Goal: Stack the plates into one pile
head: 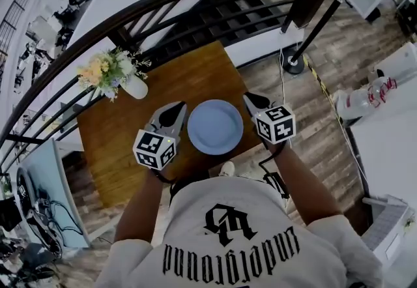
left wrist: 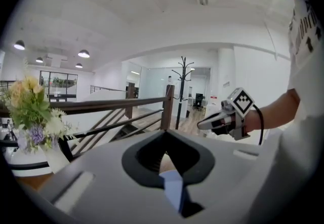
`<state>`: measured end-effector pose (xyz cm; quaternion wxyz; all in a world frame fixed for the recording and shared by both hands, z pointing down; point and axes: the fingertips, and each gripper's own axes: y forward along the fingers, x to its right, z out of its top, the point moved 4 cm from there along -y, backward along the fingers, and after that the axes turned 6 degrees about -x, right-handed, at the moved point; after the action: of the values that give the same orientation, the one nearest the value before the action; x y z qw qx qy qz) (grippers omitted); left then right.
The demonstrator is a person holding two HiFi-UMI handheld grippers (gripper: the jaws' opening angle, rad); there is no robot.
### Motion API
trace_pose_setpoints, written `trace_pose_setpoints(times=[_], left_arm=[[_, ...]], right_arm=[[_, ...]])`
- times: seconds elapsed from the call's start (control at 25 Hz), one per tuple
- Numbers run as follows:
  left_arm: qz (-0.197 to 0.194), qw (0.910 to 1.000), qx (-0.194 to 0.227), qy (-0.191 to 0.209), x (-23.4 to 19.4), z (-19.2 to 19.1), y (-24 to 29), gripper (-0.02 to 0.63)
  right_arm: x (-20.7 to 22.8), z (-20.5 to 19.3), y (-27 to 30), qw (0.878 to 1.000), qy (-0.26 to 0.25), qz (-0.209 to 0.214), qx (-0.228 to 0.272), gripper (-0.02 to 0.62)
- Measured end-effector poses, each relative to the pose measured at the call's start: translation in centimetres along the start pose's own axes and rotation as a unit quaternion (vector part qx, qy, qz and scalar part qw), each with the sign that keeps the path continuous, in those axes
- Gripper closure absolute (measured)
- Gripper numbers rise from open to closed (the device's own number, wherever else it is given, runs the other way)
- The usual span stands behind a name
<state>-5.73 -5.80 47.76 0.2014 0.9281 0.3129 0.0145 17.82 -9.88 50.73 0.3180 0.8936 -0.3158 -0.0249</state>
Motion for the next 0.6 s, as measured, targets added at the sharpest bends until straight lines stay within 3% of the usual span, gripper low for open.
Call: trace_pose_setpoints(times=[0.16, 0.6], left_arm=[[0.008, 0.9998, 0.014, 0.015, 0.1, 1.8, -0.8, 0.56], [0.041, 0.998, 0.048, 0.003, -0.1, 4.6, -4.7, 0.56]], right_arm=[[-0.7, 2.3, -1.6, 0.999, -0.019, 0.003, 0.028, 0.592], [-3.6, 5.2, -3.5, 0.996, -0.041, 0.042, 0.066, 0.592]])
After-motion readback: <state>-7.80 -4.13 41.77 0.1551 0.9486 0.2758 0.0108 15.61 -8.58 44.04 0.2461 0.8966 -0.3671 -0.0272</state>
